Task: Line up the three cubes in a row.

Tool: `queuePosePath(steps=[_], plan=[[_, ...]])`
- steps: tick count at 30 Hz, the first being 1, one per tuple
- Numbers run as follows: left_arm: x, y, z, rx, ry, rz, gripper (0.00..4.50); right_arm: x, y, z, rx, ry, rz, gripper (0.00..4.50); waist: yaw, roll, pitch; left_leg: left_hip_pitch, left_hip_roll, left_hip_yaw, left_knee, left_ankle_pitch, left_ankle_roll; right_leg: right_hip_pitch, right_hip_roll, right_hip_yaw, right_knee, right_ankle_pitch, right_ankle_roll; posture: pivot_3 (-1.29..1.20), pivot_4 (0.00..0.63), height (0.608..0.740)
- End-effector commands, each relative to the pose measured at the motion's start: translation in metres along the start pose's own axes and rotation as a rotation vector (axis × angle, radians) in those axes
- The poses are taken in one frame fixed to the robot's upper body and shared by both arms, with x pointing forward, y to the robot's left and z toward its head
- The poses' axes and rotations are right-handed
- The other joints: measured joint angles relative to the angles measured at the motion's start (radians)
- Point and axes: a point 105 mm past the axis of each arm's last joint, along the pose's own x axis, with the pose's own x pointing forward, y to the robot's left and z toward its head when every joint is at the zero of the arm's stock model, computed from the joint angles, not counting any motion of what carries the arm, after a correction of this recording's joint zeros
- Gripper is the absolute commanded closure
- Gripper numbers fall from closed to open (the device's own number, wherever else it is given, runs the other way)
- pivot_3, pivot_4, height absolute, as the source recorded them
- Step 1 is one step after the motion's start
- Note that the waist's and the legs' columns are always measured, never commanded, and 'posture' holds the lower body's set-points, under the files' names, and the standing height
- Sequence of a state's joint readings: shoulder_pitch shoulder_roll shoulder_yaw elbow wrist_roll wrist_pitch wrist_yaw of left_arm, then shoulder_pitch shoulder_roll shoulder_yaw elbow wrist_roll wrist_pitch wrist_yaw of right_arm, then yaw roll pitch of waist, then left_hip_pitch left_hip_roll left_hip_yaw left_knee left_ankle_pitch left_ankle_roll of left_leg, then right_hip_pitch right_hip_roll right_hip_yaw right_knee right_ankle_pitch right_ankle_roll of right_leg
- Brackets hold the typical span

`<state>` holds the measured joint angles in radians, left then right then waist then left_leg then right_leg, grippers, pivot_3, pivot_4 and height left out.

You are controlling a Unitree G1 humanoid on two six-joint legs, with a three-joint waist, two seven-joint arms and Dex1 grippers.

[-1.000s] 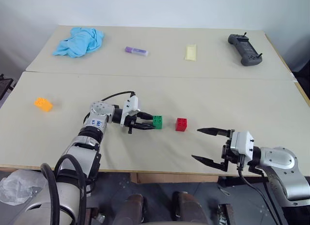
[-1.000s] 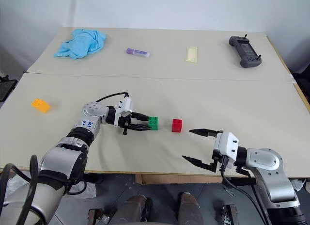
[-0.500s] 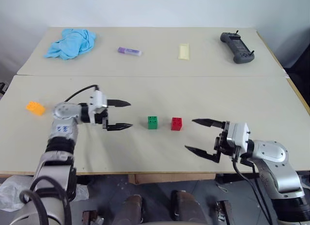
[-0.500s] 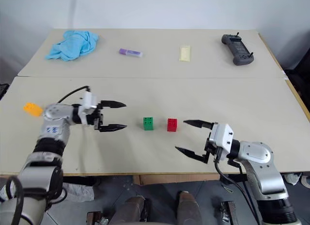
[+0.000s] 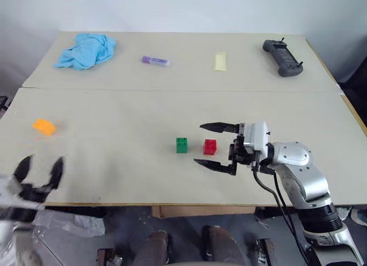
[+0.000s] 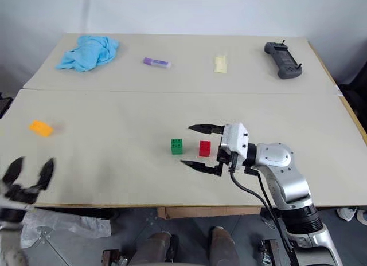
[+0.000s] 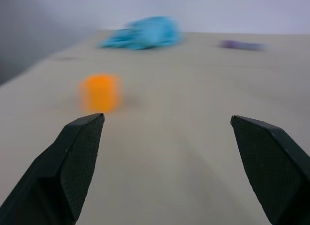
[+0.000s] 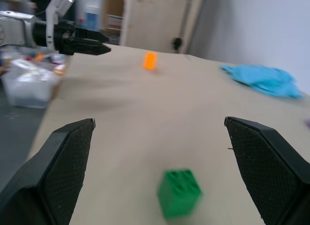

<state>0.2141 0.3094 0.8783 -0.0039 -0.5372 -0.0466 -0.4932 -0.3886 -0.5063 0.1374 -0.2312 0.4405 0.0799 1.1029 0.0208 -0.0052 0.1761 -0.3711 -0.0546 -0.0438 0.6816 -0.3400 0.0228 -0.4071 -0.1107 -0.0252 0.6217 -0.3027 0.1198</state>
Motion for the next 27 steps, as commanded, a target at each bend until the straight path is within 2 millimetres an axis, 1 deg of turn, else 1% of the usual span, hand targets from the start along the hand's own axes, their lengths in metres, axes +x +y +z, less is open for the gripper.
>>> queuePosePath(steps=[1, 4, 6, 7, 9, 11, 12, 13, 15, 16, 18, 19, 22, 23, 25, 27], plan=[[-0.010, 0.020, 0.010, -0.003, -0.050, 0.123, 0.05, 0.002, -0.005, 0.015, -0.083, -0.037, 0.004, 0.00, 0.007, 0.000, 0.000, 0.000, -0.001, 0.000, 0.000, 0.000, 0.001, 0.000, -0.001, 0.000, 0.000, 0.000, 0.000, 0.00, 0.150, 0.740], [-0.014, 0.023, 0.006, -0.027, -0.038, 0.149, 0.05, 0.000, -0.008, 0.015, -0.082, -0.033, -0.009, 0.00, 0.007, -0.002, -0.001, 0.000, -0.002, 0.000, 0.000, -0.001, 0.002, 0.001, -0.002, 0.001, 0.000, 0.000, 0.001, 0.00, 0.150, 0.740], [-0.013, 0.019, 0.000, -0.041, -0.016, 0.137, 0.05, -0.002, -0.008, 0.013, -0.079, -0.023, -0.014, 0.00, 0.003, -0.003, -0.002, 0.000, -0.002, 0.000, 0.000, -0.002, 0.002, 0.001, -0.002, 0.001, 0.000, 0.000, 0.001, 0.00, 0.150, 0.740], [-0.007, 0.013, -0.003, -0.048, 0.002, 0.112, 0.05, -0.003, -0.007, 0.011, -0.073, -0.014, -0.012, 0.00, 0.001, -0.003, -0.002, 0.000, -0.002, 0.000, 0.000, -0.002, 0.002, 0.000, -0.002, 0.001, 0.000, 0.000, 0.001, 0.00, 0.150, 0.740], [0.008, 0.009, -0.005, -0.040, 0.009, 0.098, 0.05, -0.005, -0.006, 0.008, -0.064, -0.001, -0.023, 0.00, 0.002, -0.003, -0.002, 0.000, -0.002, 0.000, -0.001, -0.002, 0.002, 0.000, -0.002, 0.001, 0.000, 0.000, 0.001, 0.00, 0.150, 0.740], [0.028, 0.000, 0.002, -0.032, 0.000, 0.067, 0.05, -0.006, -0.005, 0.005, -0.057, 0.008, -0.024, 0.00, 0.002, -0.003, -0.002, 0.000, -0.002, 0.000, -0.001, -0.002, 0.002, 0.000, -0.002, 0.001, 0.000, 0.000, 0.001, 0.00, 0.150, 0.740], [0.034, -0.003, 0.004, -0.023, 0.000, 0.058, 0.05, -0.007, -0.005, 0.005, -0.056, 0.010, -0.022, 0.00, 0.002, -0.004, -0.002, 0.000, -0.002, 0.000, -0.001, -0.002, 0.001, 0.000, -0.001, 0.001, 0.000, 0.000, 0.001, 0.00, 0.150, 0.740], [0.043, -0.001, 0.005, -0.010, 0.002, 0.059, 0.05, -0.007, -0.006, 0.004, -0.055, 0.013, -0.027, 0.00, 0.001, -0.004, -0.002, 0.000, -0.002, 0.000, -0.001, -0.002, 0.001, 0.000, -0.001, 0.001, 0.000, 0.000, 0.001, 0.00, 0.150, 0.740], [0.072, 0.004, 0.006, 0.029, 0.036, 0.086, 0.05, -0.009, -0.006, 0.001, -0.051, 0.023, -0.039, 0.00, 0.004, -0.004, -0.002, 0.000, -0.002, 0.000, -0.001, -0.002, 0.001, -0.001, -0.001, 0.001, 0.001, 0.000, 0.001, 0.00, 0.150, 0.740], [0.086, 0.002, 0.007, 0.034, 0.051, 0.096, 0.05, -0.010, -0.005, -0.001, -0.049, 0.029, -0.043, 0.00, 0.005, -0.004, -0.002, 0.000, -0.002, 0.000, -0.001, -0.001, 0.000, -0.001, 0.000, 0.000, 0.002, 0.000, 0.000, 0.00, 0.150, 0.740], [0.107, -0.010, 0.006, 0.036, 0.070, 0.072, 0.05, -0.011, -0.006, -0.001, -0.057, 0.031, -0.068, 0.00, 0.002, -0.003, -0.002, 0.000, -0.002, 0.000, -0.001, -0.001, 0.000, -0.002, 0.000, 0.000, 0.002, 0.000, 0.000, 0.00, 0.150, 0.740], [0.113, -0.014, 0.006, 0.035, 0.070, 0.057, 0.05, -0.011, -0.007, -0.001, -0.059, 0.029, -0.079, 0.00, 0.001, -0.003, -0.002, 0.000, -0.003, 0.000, -0.001, -0.001, 0.001, -0.002, 0.000, 0.001, 0.004, 0.000, 0.000, 0.00, 0.150, 0.740], [0.129, 0.001, 0.004, 0.063, 0.101, 0.177, 0.05, -0.010, -0.005, -0.001, -0.050, 0.022, -0.087, 0.00, -0.011, -0.004, -0.002, 0.000, -0.003, 0.002, -0.001, -0.002, 0.002, -0.002, 0.000, 0.001, 0.006, 0.000, 0.001, 0.00, 0.150, 0.740], [0.135, 0.001, 0.006, 0.048, 0.093, 0.198, 0.05, -0.010, -0.004, -0.001, -0.047, 0.022, -0.084, 0.00, -0.017, -0.004, -0.002, 0.000, -0.003, 0.002, -0.001, -0.002, 0.002, -0.003, 0.000, 0.000, 0.006, 0.000, 0.001, 0.00, 0.150, 0.740], [0.147, -0.007, 0.007, 0.021, 0.091, 0.228, 0.05, -0.011, -0.001, -0.003, -0.039, 0.024, -0.080, 0.00, -0.022, -0.004, -0.002, -0.001, -0.002, 0.001, -0.002, -0.002, 0.002, -0.004, 0.001, -0.001, 0.006, 0.000, 0.001, 0.00, 0.150, 0.740], [0.153, -0.010, 0.009, 0.019, 0.086, 0.315, 0.05, -0.011, 0.001, -0.004, -0.036, 0.026, -0.081, 0.00, -0.021, -0.005, -0.002, -0.001, -0.002, 0.001, -0.002, -0.002, 0.001, -0.004, 0.000, -0.003, 0.006, 0.000, 0.001, 0.00, 0.150, 0.740]])
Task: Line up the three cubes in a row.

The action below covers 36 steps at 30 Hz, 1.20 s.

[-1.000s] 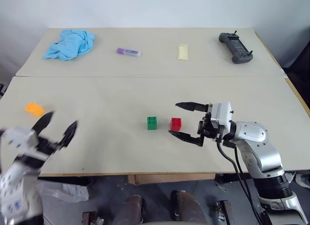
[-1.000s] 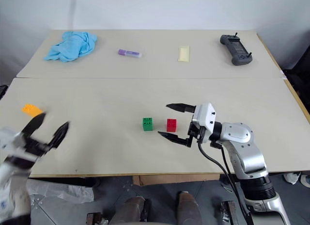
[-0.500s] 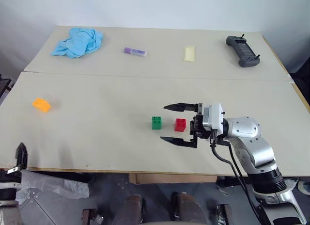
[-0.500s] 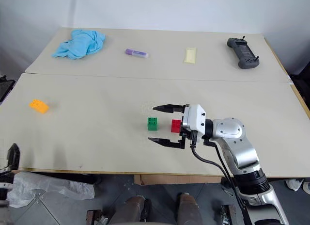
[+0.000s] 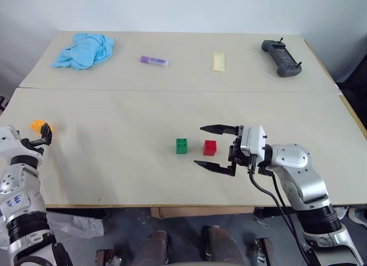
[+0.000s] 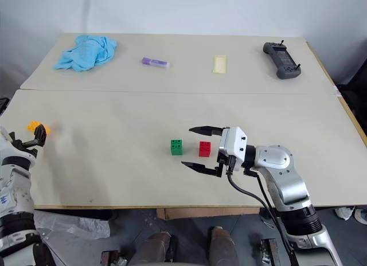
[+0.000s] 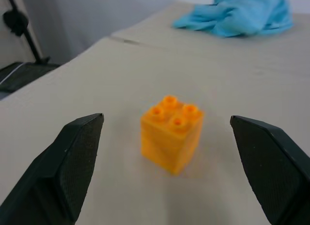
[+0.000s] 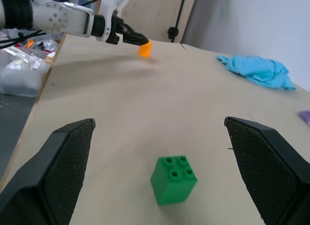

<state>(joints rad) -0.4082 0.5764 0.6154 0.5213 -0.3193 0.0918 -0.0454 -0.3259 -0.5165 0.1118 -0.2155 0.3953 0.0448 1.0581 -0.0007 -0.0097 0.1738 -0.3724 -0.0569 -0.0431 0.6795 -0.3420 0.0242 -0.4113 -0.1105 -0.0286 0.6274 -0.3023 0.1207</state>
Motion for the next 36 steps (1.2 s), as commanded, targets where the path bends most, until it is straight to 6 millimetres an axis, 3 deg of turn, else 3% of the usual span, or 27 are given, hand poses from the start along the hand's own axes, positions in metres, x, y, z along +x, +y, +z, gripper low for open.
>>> queuePosePath(steps=[1, 5, 9, 16, 28, 36], plan=[[0.005, 0.001, 0.018, 0.001, -0.059, 0.125, 0.05, 0.000, 0.002, 0.011, -0.039, -0.033, 0.002, 0.00, 0.001, 0.000, 0.000, 0.000, 0.000, 0.000, 0.000, 0.000, 0.000, 0.000, 0.000, -0.002, 0.000, 0.000, 0.000, 0.00, 0.150, 0.740], [0.003, -0.025, 0.001, -0.083, 0.019, 0.190, 0.05, -0.002, 0.005, 0.010, -0.016, -0.030, 0.004, 0.00, 0.002, 0.000, 0.000, 0.000, -0.001, 0.000, 0.001, 0.000, 0.000, 0.002, -0.002, -0.009, 0.000, 0.000, 0.000, 0.00, 0.150, 0.740], [-0.001, -0.031, -0.008, -0.125, 0.086, 0.272, 0.05, -0.002, 0.006, 0.010, -0.007, -0.032, 0.009, 0.00, 0.004, -0.001, 0.000, 0.000, 0.000, 0.000, 0.002, 0.000, 0.000, 0.002, -0.002, -0.010, 0.000, 0.000, 0.000, 0.00, 0.150, 0.740], [0.005, -0.056, -0.005, -0.144, 0.082, 0.367, 0.05, 0.001, 0.010, 0.006, 0.020, -0.039, 0.012, 0.00, 0.016, -0.001, 0.000, 0.000, -0.001, 0.000, 0.003, 0.000, 0.000, 0.002, -0.002, -0.010, 0.000, 0.000, 0.000, 0.00, 0.150, 0.740], [0.019, -0.056, -0.004, -0.078, 0.127, 0.503, 0.05, -0.002, 0.012, 0.002, 0.034, -0.025, 0.000, 0.00, 0.025, -0.001, 0.000, 0.000, -0.001, 0.000, 0.003, 0.000, -0.001, 0.002, -0.001, -0.015, 0.000, 0.000, 0.000, 0.00, 0.150, 0.740], [0.033, -0.062, 0.001, -0.054, 0.113, 0.448, 0.05, -0.007, 0.017, 0.000, 0.052, -0.011, -0.022, 0.00, 0.026, -0.001, 0.000, 0.000, -0.001, 0.000, 0.003, 0.001, -0.001, 0.002, -0.002, -0.019, 0.000, 0.000, 0.000, 0.00, 0.150, 0.740]])
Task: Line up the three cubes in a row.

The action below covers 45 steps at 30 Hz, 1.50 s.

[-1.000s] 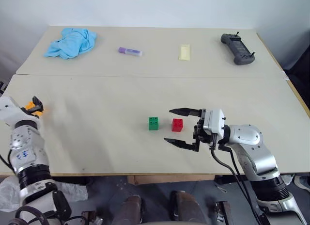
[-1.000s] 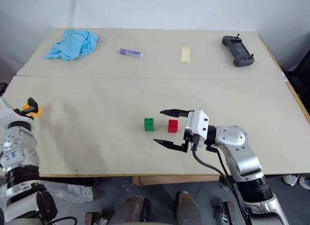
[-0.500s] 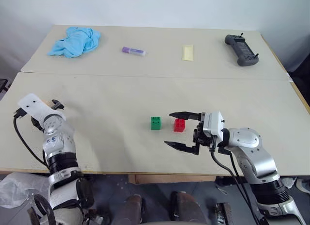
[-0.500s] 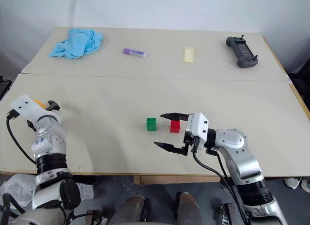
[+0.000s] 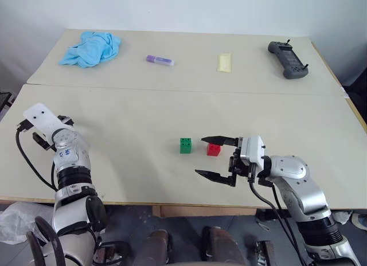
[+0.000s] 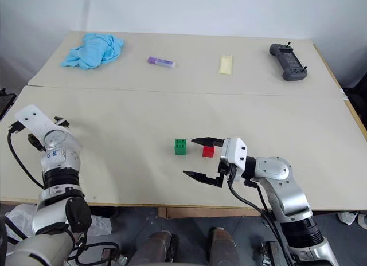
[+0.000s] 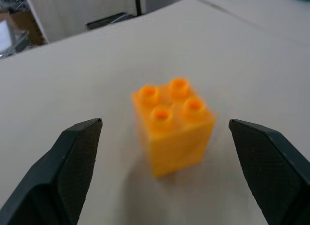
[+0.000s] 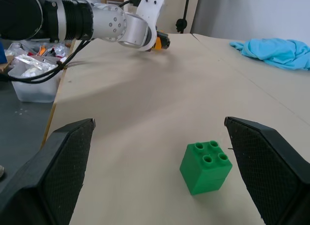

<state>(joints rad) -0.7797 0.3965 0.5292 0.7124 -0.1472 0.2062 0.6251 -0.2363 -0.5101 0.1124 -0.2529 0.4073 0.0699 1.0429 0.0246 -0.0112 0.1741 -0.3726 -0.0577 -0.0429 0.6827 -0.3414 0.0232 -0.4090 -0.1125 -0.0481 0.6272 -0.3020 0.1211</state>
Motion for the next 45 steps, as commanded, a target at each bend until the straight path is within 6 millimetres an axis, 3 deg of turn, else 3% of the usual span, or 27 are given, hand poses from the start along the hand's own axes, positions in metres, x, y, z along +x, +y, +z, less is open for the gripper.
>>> queuePosePath(steps=[1, 3, 11, 14, 16, 20, 21, 23, 25, 27, 32, 39, 45], plan=[[0.003, -0.001, 0.013, -0.010, -0.050, -0.007, 0.23, -0.003, 0.004, 0.010, -0.027, -0.016, -0.005, 0.00, 0.000, 0.000, 0.000, 0.000, 0.000, 0.000, 0.000, 0.000, 0.000, 0.000, 0.000, -0.001, 0.000, 0.000, 0.000, 0.00, 0.150, 0.740], [0.004, -0.001, 0.014, -0.022, -0.058, -0.004, 0.65, -0.004, 0.005, 0.008, -0.025, -0.009, -0.008, 0.00, 0.000, 0.000, 0.000, 0.000, 0.000, 0.000, 0.000, 0.000, 0.000, 0.000, 0.000, -0.001, 0.000, 0.000, 0.000, 0.00, 0.150, 0.740], [0.004, -0.003, 0.009, -0.071, -0.047, -0.013, 3.02, -0.005, 0.003, 0.008, -0.034, 0.002, -0.019, 0.00, 0.000, 0.000, 0.000, 0.000, 0.000, 0.000, 0.000, 0.000, 0.000, 0.000, 0.000, -0.001, 0.000, 0.000, 0.000, 0.00, 0.150, 0.740], [0.002, -0.006, 0.011, -0.103, -0.070, -0.064, 3.01, -0.006, 0.003, 0.007, -0.037, 0.003, -0.025, 0.00, 0.000, 0.000, 0.000, 0.000, 0.000, 0.000, 0.000, 0.000, 0.000, 0.000, 0.000, -0.001, 0.000, 0.000, 0.000, 0.00, 0.150, 0.740], [-0.003, -0.014, 0.014, -0.202, -0.081, -0.185, 3.01, -0.006, 0.004, 0.006, -0.041, 0.005, -0.023, 0.00, -0.001, 0.000, 0.000, 0.000, 0.000, 0.000, 0.000, 0.000, 0.000, 0.000, -0.001, -0.001, 0.000, 0.000, 0.000, 0.00, 0.150, 0.740], [-0.029, -0.032, 0.039, -0.300, -0.150, -0.697, 3.01, -0.017, 0.000, 0.008, -0.059, 0.033, -0.047, 0.00, -0.004, 0.000, 0.000, 0.000, 0.000, 0.000, 0.000, 0.000, 0.000, 0.000, -0.002, -0.001, -0.001, 0.000, 0.000, 0.00, 0.150, 0.740], [-0.040, -0.036, 0.046, -0.272, -0.136, -0.870, 3.01, -0.022, -0.002, 0.007, -0.063, 0.048, -0.056, 0.00, -0.007, 0.000, 0.000, 0.000, 0.001, 0.000, 0.000, 0.000, 0.000, 0.000, -0.002, -0.001, -0.001, 0.000, 0.000, 0.00, 0.150, 0.740], [-0.081, -0.044, 0.045, -0.028, -0.053, -1.343, 3.01, -0.034, -0.003, 0.008, -0.067, 0.069, -0.072, 0.00, -0.016, -0.001, 0.001, 0.000, 0.002, 0.000, 0.000, 0.000, 0.000, 0.000, -0.001, -0.001, -0.001, 0.000, 0.000, 0.00, 0.150, 0.740], [-0.099, -0.035, 0.033, 0.192, -0.009, -1.568, 3.01, -0.044, -0.002, 0.009, -0.062, 0.084, -0.072, 0.00, -0.025, 0.000, 0.001, -0.001, 0.003, 0.000, -0.001, 0.000, -0.001, 0.000, 0.000, -0.001, -0.001, -0.001, -0.001, 0.00, 0.150, 0.740], [-0.108, -0.035, 0.032, 0.336, -0.080, -1.720, 3.01, -0.060, -0.002, 0.006, -0.060, 0.141, -0.064, 0.00, -0.020, 0.007, 0.001, 0.001, 0.002, 0.000, -0.001, 0.000, -0.001, 0.003, -0.001, -0.001, -0.002, -0.001, -0.002, 0.00, 0.150, 0.740], [-0.127, -0.059, 0.024, 0.467, -0.085, -1.970, 3.01, -0.083, -0.003, 0.004, -0.061, 0.216, -0.058, 0.00, 0.002, 0.011, 0.002, 0.003, -0.001, -0.002, 0.000, 0.001, 0.002, 0.007, -0.001, -0.002, -0.007, 0.000, -0.001, 0.00, 0.150, 0.740], [-0.175, -0.102, -0.020, 0.573, 0.003, -2.306, 3.01, -0.100, -0.005, -0.002, -0.061, 0.254, -0.158, 0.00, 0.001, 0.010, 0.002, 0.001, -0.001, 0.000, 0.000, 0.000, 0.004, 0.006, 0.001, -0.003, -0.004, 0.000, 0.001, 0.00, 0.150, 0.740], [-0.184, -0.104, -0.039, 0.676, 0.041, -2.396, 3.01, -0.105, 0.001, 0.000, -0.060, 0.274, -0.183, 0.00, -0.011, 0.007, 0.004, 0.000, 0.000, 0.003, 0.000, 0.000, 0.005, 0.004, 0.002, -0.002, -0.004, 0.001, 0.001, 0.00, 0.150, 0.740]])
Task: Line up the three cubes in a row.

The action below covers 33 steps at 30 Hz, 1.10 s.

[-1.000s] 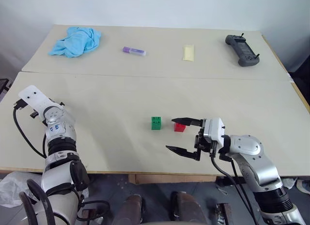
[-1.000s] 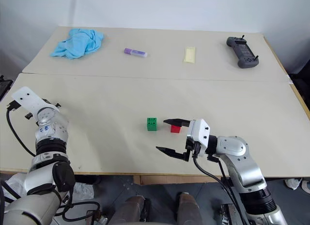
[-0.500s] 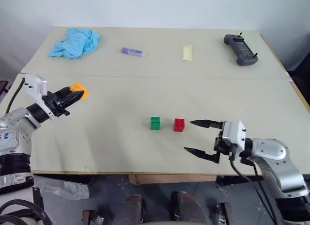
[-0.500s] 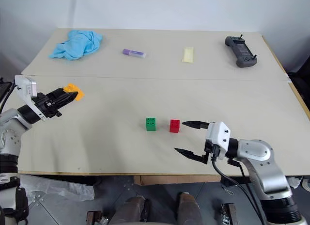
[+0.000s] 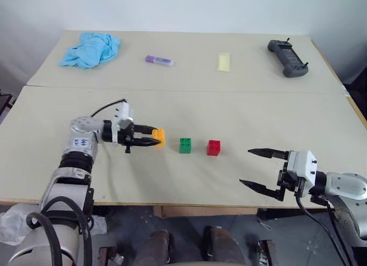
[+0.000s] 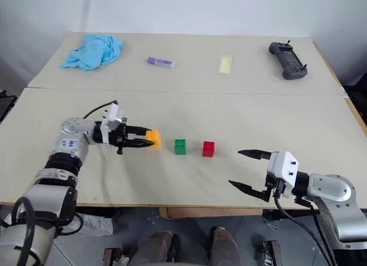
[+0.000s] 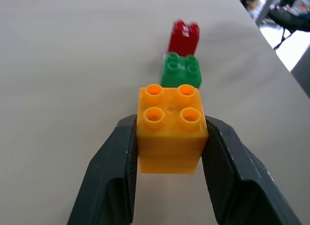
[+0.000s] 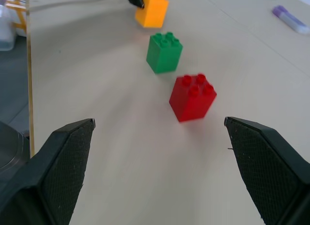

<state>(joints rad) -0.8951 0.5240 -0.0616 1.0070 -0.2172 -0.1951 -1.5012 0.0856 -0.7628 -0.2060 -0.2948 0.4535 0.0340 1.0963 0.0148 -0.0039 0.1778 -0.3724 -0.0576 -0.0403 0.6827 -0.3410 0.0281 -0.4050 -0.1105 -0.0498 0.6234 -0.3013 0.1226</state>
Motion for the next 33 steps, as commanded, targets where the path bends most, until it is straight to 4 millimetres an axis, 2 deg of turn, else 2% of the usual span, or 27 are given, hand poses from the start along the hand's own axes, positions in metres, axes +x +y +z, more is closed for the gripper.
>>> queuePosePath(steps=[1, 8, 14, 16, 21, 24, 26, 29, 31, 33], plan=[[-0.003, -0.001, 0.005, 0.063, 0.046, -0.060, 3.01, -0.004, -0.001, 0.014, -0.058, -0.017, -0.020, 0.00, -0.001, 0.000, 0.000, 0.000, 0.000, 0.000, 0.000, 0.000, 0.000, 0.000, 0.000, 0.000, 0.000, 0.000, 0.000, 0.00, 0.150, 0.740], [0.006, 0.007, 0.007, 0.098, 0.045, -0.019, 3.01, -0.005, 0.001, 0.014, -0.053, -0.011, -0.029, 0.00, 0.013, -0.001, 0.001, 0.000, -0.001, -0.001, 0.001, 0.000, 0.000, 0.000, -0.001, 0.000, 0.002, 0.000, 0.000, 0.00, 0.150, 0.740], [0.002, -0.001, 0.003, 0.074, 0.082, -0.111, 3.01, -0.005, -0.002, 0.015, -0.063, -0.007, -0.048, 0.00, 0.012, -0.002, 0.001, -0.001, -0.002, -0.001, 0.001, 0.000, 0.001, 0.000, -0.001, 0.000, 0.002, 0.000, 0.000, 0.00, 0.150, 0.740], [0.001, -0.001, 0.004, 0.083, 0.082, -0.108, 2.28, -0.004, -0.002, 0.016, -0.062, -0.007, -0.047, 0.00, 0.011, -0.002, 0.001, -0.001, -0.002, -0.001, 0.001, 0.001, 0.001, 0.000, -0.001, 0.000, 0.002, 0.000, 0.000, 0.00, 0.150, 0.740], [-0.006, 0.002, 0.007, 0.102, 0.074, -0.069, 0.84, 0.004, -0.008, 0.020, -0.064, -0.019, -0.034, 0.00, 0.008, -0.002, 0.001, -0.001, -0.002, -0.001, 0.001, 0.001, 0.001, -0.001, -0.001, 0.000, 0.002, 0.000, 0.000, 0.00, 0.150, 0.740], [-0.017, 0.005, 0.016, 0.142, 0.044, -0.026, 0.02, 0.007, -0.011, 0.022, -0.071, -0.024, -0.013, 0.00, 0.008, -0.002, 0.001, -0.001, -0.001, -0.001, 0.001, 0.001, 0.000, -0.002, -0.001, 0.000, 0.002, 0.000, 0.000, 0.00, 0.150, 0.740], [-0.023, 0.008, 0.021, 0.161, 0.035, 0.011, 0.02, 0.007, -0.011, 0.023, -0.071, -0.027, -0.002, 0.00, 0.009, -0.002, 0.001, -0.002, -0.001, -0.001, 0.001, 0.001, 0.000, -0.003, -0.001, 0.000, 0.002, 0.000, 0.000, 0.00, 0.150, 0.740], [-0.045, 0.008, 0.030, 0.165, 0.018, 0.064, 0.02, 0.004, -0.016, 0.025, -0.078, -0.026, 0.026, 0.00, 0.008, -0.002, 0.001, -0.002, -0.001, -0.001, 0.001, 0.001, 0.000, -0.003, -0.001, 0.000, 0.002, 0.000, 0.000, 0.00, 0.150, 0.740], [-0.068, 0.008, 0.027, 0.191, 0.096, 0.156, 0.02, 0.000, -0.027, 0.027, -0.085, 0.002, 0.070, 0.00, 0.003, -0.001, 0.001, -0.002, -0.001, -0.001, 0.001, 0.001, 0.000, -0.003, -0.002, 0.000, 0.002, 0.000, 0.000, 0.00, 0.150, 0.740], [-0.079, 0.001, 0.033, 0.201, 0.088, 0.172, 0.02, -0.001, -0.041, 0.035, -0.098, -0.008, 0.073, 0.00, -0.011, -0.001, 0.001, -0.002, -0.001, 0.000, 0.001, 0.001, 0.000, -0.003, -0.003, 0.001, 0.002, 0.000, 0.000, 0.00, 0.150, 0.740]])
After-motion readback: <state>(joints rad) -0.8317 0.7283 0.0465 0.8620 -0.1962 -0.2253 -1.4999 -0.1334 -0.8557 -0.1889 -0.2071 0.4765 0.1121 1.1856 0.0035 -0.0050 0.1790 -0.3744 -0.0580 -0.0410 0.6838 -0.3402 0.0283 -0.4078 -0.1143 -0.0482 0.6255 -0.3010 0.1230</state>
